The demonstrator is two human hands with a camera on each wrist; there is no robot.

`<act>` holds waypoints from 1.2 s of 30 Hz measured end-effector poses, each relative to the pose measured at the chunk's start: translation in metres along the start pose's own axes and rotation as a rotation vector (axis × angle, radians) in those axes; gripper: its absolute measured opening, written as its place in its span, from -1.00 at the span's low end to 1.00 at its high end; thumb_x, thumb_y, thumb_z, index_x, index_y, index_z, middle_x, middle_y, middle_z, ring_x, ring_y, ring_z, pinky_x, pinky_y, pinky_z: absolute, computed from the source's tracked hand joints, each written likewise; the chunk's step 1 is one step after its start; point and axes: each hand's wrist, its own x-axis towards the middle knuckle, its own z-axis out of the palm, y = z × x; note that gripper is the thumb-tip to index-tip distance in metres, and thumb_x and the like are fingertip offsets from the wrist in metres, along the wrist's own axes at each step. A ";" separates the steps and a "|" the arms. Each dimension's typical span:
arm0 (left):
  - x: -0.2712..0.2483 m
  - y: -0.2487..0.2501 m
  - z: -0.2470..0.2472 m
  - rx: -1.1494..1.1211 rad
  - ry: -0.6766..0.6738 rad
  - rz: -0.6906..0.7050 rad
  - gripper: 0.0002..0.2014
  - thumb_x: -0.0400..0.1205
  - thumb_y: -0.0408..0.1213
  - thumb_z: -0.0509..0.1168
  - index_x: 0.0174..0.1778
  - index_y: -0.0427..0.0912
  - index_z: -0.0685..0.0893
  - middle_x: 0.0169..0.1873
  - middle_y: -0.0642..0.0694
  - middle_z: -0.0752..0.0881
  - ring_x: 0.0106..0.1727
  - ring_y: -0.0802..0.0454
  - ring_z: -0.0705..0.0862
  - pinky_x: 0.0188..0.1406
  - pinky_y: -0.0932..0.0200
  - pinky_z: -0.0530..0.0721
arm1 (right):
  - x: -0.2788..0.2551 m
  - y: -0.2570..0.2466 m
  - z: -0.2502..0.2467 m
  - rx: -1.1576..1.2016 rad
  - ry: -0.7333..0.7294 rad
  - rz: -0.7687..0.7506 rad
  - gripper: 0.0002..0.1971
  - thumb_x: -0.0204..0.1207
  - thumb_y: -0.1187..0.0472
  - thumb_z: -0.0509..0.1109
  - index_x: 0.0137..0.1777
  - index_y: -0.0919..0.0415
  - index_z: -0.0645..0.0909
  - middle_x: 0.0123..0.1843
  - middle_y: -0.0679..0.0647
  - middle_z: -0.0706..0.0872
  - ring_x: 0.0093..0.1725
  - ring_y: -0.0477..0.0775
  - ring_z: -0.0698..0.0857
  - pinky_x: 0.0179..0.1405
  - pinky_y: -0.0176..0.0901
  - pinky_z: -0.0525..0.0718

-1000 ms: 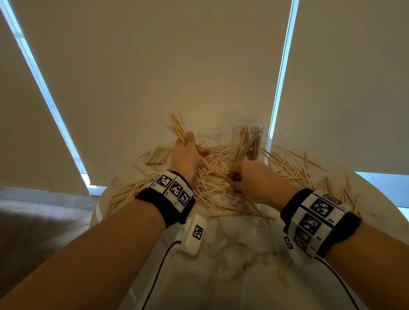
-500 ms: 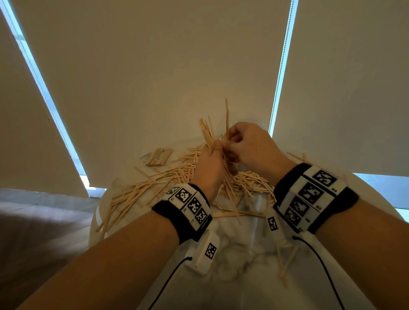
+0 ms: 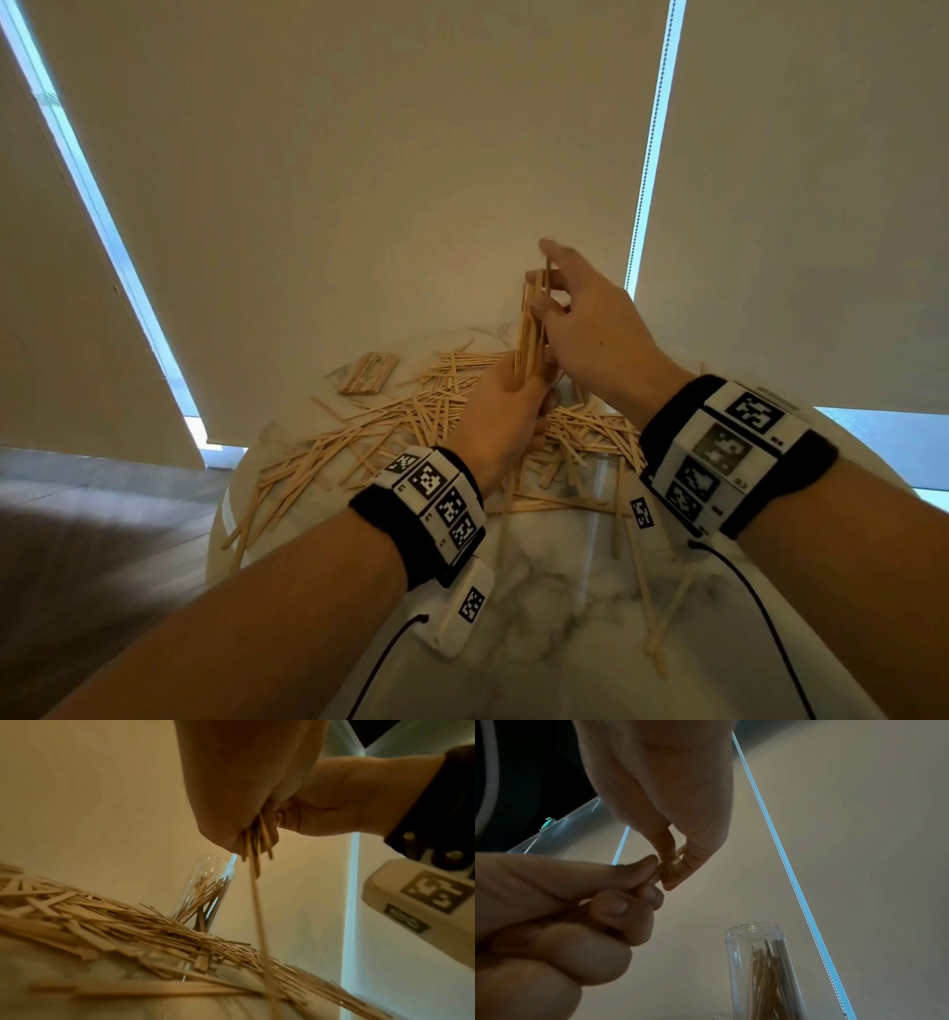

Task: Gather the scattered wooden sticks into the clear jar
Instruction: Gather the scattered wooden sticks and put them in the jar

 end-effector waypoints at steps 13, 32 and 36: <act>0.030 0.016 -0.031 -0.312 0.486 0.140 -0.77 0.85 -0.06 0.14 -0.06 -0.07 0.38 -0.45 0.02 0.37 -0.54 0.15 0.31 -0.60 0.24 0.37 | -0.057 0.017 0.013 -0.069 -0.883 0.295 -0.78 0.73 0.15 0.29 0.16 0.28 0.66 -0.06 0.11 0.86 -0.20 -0.01 0.86 -0.06 -0.10 0.83; 0.010 0.010 -0.053 0.129 0.452 0.053 -0.50 0.67 0.31 0.25 0.03 -0.13 0.59 -0.38 0.02 0.54 -0.48 0.11 0.49 -0.50 0.14 0.57 | -0.042 0.012 0.012 -0.136 -0.652 0.285 -0.57 0.79 0.20 0.05 -0.10 0.41 0.69 -0.32 0.17 0.83 -0.62 -0.09 0.58 -0.44 -0.25 0.63; 0.007 -0.004 -0.030 0.191 0.185 0.031 -0.52 0.67 0.17 0.37 -0.15 -0.27 0.61 -0.41 -0.24 0.68 -0.47 -0.22 0.66 -0.44 -0.23 0.71 | -0.036 -0.003 0.025 -0.252 -0.698 0.168 -0.65 0.68 0.34 0.10 -0.10 0.43 0.72 -0.30 0.22 0.84 -0.56 -0.04 0.62 -0.33 -0.13 0.72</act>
